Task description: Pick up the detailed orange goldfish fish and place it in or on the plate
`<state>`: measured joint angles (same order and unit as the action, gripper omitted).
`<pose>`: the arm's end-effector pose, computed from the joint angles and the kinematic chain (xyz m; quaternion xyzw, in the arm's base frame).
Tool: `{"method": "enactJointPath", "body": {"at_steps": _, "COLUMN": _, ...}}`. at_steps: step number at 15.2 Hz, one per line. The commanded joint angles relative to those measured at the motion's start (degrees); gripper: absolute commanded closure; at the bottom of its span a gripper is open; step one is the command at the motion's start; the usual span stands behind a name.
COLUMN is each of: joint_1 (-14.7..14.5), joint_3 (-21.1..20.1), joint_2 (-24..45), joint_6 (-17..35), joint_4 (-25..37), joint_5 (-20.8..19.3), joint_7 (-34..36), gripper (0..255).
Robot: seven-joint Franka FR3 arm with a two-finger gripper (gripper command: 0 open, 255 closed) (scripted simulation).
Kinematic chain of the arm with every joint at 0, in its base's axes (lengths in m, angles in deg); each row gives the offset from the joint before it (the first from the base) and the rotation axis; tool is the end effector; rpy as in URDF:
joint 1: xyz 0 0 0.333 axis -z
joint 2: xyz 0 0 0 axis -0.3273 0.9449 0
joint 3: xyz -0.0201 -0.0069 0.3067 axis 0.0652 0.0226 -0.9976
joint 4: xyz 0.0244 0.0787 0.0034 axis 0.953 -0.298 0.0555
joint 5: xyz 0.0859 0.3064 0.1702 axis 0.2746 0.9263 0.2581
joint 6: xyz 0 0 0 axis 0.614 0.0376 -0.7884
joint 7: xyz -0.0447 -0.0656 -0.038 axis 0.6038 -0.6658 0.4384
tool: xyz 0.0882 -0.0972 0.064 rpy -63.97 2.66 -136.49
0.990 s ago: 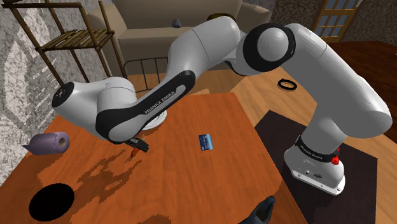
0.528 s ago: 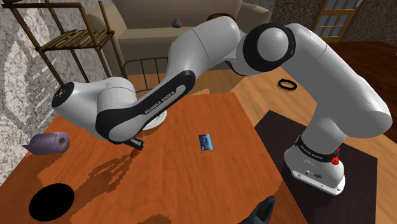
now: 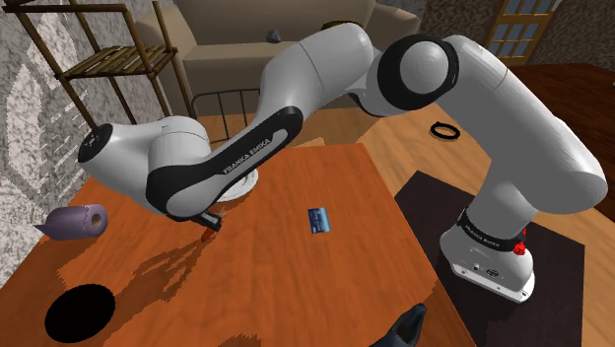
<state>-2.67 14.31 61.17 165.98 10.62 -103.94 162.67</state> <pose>0.5080 0.4649 0.2100 0.7896 -0.5891 0.1123 0.1302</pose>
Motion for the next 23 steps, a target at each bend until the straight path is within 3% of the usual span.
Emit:
{"method": "enactJointPath", "body": {"at_steps": 1, "joint_1": 0.1, "joint_3": -0.3, "joint_2": -0.8, "joint_6": -0.7, "joint_4": -0.1, "joint_5": 0.3, "joint_7": -0.2, "gripper": 255}}
{"method": "enactJointPath", "body": {"at_steps": 15, "joint_1": -0.2, "joint_3": -1.9, "joint_2": -5.1, "joint_6": -7.4, "joint_4": 3.4, "joint_5": 2.4, "joint_7": -2.7, "gripper": 255}}
{"method": "enactJointPath", "body": {"at_steps": 23, "joint_1": 4.8, "joint_3": 0.5, "joint_2": -2.7, "joint_6": -6.7, "joint_4": 8.5, "joint_5": 0.7, "joint_7": -11.8, "gripper": 255}}
